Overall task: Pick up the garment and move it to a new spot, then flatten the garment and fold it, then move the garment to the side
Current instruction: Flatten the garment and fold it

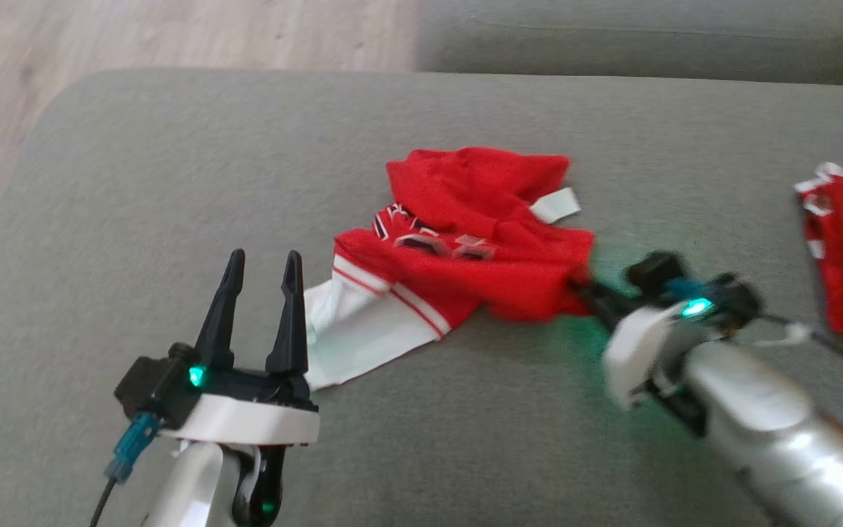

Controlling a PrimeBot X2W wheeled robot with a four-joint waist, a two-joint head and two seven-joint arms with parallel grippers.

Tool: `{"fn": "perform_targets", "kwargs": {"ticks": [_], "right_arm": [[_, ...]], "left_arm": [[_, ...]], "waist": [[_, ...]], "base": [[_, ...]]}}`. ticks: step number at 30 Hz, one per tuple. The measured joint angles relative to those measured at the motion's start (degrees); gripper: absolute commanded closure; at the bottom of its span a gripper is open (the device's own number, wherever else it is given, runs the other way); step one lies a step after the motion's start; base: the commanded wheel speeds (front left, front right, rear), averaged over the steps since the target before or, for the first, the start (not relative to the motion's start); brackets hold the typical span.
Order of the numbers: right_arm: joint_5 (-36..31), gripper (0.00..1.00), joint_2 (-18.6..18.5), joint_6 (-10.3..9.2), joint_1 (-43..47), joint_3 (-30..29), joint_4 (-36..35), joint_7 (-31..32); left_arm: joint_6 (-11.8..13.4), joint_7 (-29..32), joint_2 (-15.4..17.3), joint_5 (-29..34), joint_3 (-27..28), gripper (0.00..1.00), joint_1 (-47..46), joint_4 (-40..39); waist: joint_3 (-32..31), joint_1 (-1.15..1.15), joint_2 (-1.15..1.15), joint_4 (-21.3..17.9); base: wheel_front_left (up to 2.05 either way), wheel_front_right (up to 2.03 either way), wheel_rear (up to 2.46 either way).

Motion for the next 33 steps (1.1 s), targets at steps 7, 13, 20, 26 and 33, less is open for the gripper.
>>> {"fn": "perform_targets", "kwargs": {"ticks": [7, 13, 20, 26, 33], "right_arm": [[-2.98, 1.0, -6.15, 0.0, -0.29, -11.37, 0.96, -0.69], [-7.03, 1.0, -7.66, 0.0, -1.53, -20.39, 0.9, -0.73], [-11.57, 0.0, -6.7, 0.0, -0.62, -27.78, -2.47, 0.55], [-17.71, 0.0, -2.78, 0.0, 3.72, -39.89, -9.54, -2.05], [-21.75, 0.0, 8.51, 0.0, 15.38, -46.77, -23.42, -4.2]], "left_arm": [[-0.13, 0.0, 0.0, 0.08, 0.59, 0.0, 0.77, -0.2], [-0.13, 0.0, 0.0, 0.08, 0.52, 0.0, 0.74, -0.4], [-0.13, 0.0, 0.0, 0.07, 0.52, 0.0, 0.71, -0.37], [-0.19, 0.0, 0.0, 0.08, 0.8, 0.0, 0.7, -0.24], [-0.24, 0.0, 0.0, 0.07, 1.27, 0.0, 0.81, -0.18]], "waist": [[-1.48, 0.0, 0.0, -4.49], [-1.12, 0.0, 0.0, -6.19], [-1.05, 0.0, 0.0, -6.11], [-1.5, 0.0, 0.0, -5.76], [-2.38, -0.01, 0.0, -6.0]], "base": [[0.0, 0.0, 0.0], [0.0, 0.0, 0.0], [0.0, 0.0, 0.0], [0.0, 0.0, 0.0], [0.0, 0.0, 0.0]]}}
